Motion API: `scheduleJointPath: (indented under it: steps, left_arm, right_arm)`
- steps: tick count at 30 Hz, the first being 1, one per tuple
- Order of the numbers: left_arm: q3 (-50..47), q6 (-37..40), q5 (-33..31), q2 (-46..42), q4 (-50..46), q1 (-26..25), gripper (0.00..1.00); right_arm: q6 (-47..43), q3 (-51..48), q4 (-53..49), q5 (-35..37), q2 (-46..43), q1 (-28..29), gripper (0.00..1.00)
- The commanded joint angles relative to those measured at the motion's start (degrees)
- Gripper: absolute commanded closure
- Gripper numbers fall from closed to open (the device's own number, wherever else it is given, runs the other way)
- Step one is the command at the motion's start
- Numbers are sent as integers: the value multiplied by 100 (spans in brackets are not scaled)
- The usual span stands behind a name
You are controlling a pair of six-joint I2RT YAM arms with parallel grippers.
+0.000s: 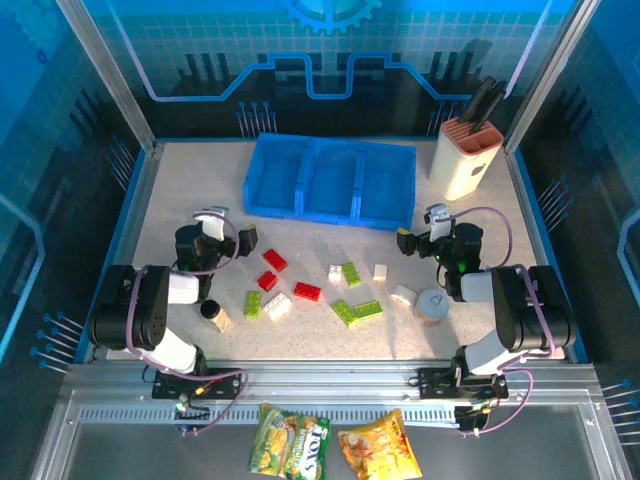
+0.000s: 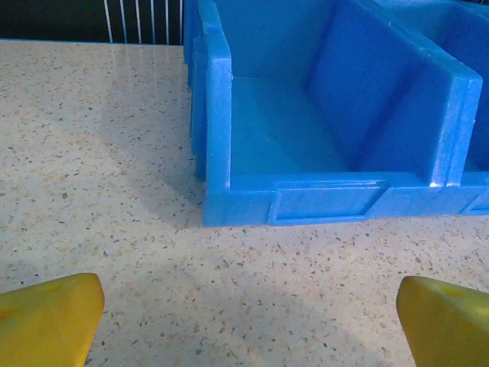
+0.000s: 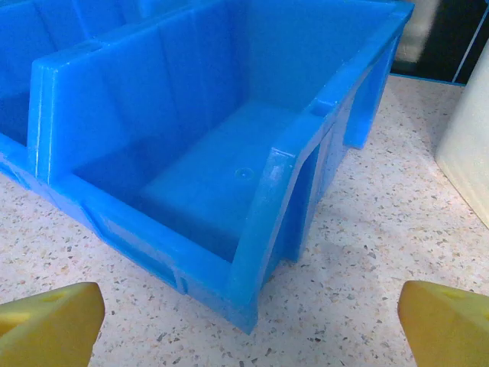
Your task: Sort the legos into containers by color
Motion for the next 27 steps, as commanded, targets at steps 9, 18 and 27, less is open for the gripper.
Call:
scheduleJointPath:
  steps: [9,18,27]
  left_arm:
    - [-69,99,155,13,275,33,1]
    - [-19,-168,-600,28,182,34,1]
    - [-10,-196,-734,26,166,33,1]
  right_arm:
    - [-101,-48,214,-134,-10,-56,0]
    - [-67,-42,210,-135,4,-71,0]
    - [-66,-38,206,-141,3,-73,0]
